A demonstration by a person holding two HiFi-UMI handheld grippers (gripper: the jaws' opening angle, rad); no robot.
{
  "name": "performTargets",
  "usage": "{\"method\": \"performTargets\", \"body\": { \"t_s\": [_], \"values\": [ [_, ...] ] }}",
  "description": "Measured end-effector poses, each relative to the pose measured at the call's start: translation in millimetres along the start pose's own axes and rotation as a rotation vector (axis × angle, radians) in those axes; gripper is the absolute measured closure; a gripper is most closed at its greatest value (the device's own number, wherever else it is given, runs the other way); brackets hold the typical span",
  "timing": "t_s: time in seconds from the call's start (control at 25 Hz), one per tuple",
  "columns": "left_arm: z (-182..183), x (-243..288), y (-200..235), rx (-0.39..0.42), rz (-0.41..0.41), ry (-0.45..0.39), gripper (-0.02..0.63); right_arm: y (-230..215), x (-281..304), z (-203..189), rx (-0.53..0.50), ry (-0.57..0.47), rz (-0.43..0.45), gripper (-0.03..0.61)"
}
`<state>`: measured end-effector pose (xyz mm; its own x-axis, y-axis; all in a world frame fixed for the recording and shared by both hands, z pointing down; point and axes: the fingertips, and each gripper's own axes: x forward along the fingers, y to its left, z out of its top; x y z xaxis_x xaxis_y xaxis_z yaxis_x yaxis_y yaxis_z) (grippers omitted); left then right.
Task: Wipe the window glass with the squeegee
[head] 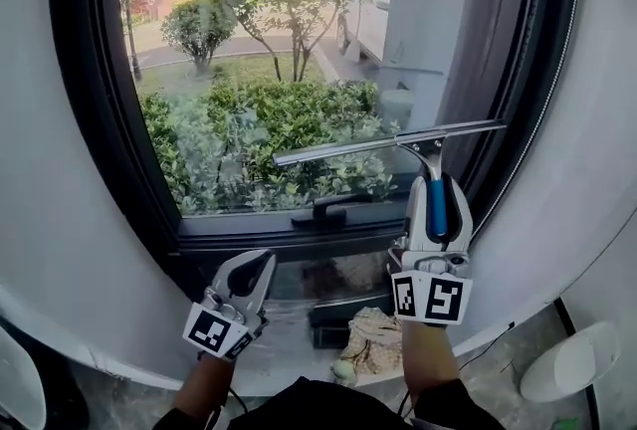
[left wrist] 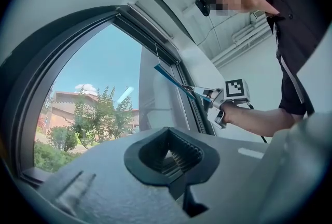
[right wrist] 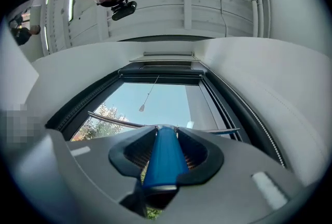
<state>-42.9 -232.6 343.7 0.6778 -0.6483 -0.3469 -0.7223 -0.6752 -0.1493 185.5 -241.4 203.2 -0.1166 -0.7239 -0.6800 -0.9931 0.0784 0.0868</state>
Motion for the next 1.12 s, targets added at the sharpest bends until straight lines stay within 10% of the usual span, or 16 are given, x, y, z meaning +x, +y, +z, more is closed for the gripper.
{"method": "performTargets", "body": {
  "t_s": [0.4,1.12],
  "values": [
    [-5.5,-19.8,16.3,0.029,0.046,0.027,0.615,36.3,65.4,4.6,-0.193,-0.114,-0.032,0.443],
    [-0.8,8.1,15.7,0.02,-0.005,0.003,0.615,-1.0,171.7,42.3,-0.142,-0.276,-0.15,0.443]
  ]
}}
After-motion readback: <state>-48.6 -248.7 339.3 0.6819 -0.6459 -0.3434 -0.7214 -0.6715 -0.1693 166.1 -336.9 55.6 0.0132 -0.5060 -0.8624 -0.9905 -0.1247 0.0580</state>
